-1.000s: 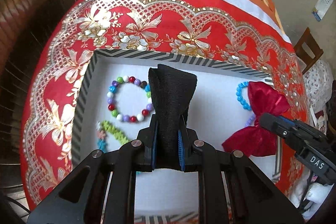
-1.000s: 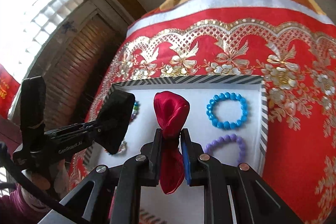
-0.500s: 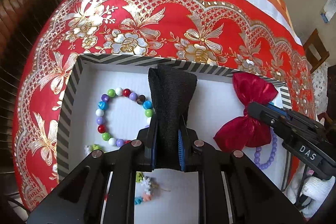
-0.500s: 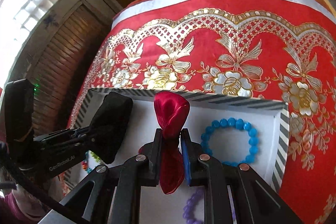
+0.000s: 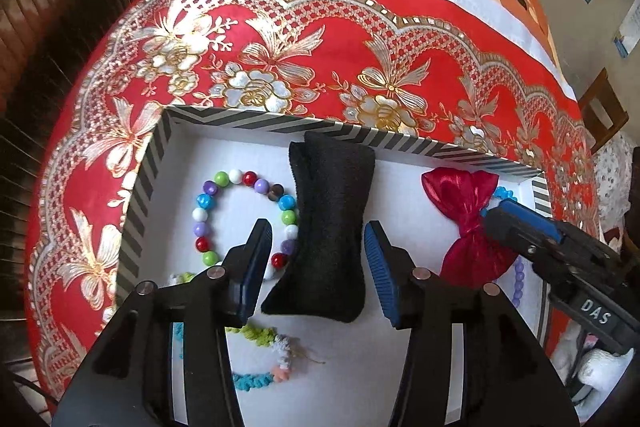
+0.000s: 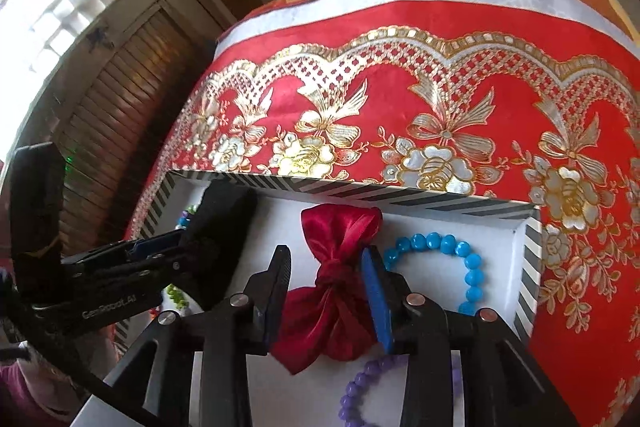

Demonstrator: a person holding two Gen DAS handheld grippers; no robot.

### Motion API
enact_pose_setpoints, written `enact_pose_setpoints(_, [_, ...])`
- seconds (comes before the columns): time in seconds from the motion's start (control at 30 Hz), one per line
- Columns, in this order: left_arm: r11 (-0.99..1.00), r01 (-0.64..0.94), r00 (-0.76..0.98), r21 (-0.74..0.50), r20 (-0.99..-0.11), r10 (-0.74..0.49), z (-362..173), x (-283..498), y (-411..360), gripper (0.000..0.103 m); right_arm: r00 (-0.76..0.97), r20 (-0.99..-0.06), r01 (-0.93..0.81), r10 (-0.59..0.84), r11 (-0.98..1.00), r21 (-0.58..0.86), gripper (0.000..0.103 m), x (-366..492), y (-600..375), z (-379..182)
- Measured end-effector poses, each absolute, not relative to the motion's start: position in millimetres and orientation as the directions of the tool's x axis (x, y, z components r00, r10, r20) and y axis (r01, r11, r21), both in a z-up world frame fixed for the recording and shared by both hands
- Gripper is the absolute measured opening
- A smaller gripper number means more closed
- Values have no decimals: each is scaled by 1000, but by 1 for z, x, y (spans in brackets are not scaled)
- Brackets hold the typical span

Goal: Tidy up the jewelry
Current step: 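Open the right tool to drop the red bow while the left releases the black bow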

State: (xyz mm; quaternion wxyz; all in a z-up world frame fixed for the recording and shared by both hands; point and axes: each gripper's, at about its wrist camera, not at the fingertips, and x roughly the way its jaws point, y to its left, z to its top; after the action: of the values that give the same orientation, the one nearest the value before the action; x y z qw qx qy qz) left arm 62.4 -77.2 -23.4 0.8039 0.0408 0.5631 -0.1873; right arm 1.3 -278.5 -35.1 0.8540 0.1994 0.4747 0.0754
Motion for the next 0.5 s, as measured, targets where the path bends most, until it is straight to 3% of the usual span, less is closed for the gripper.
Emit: enact_pose_setpoints(0.5, [922,375,356,-99,-902,-242,3,27,-72,47,578,-755,70,309,903,423,38,-41,-272,-7])
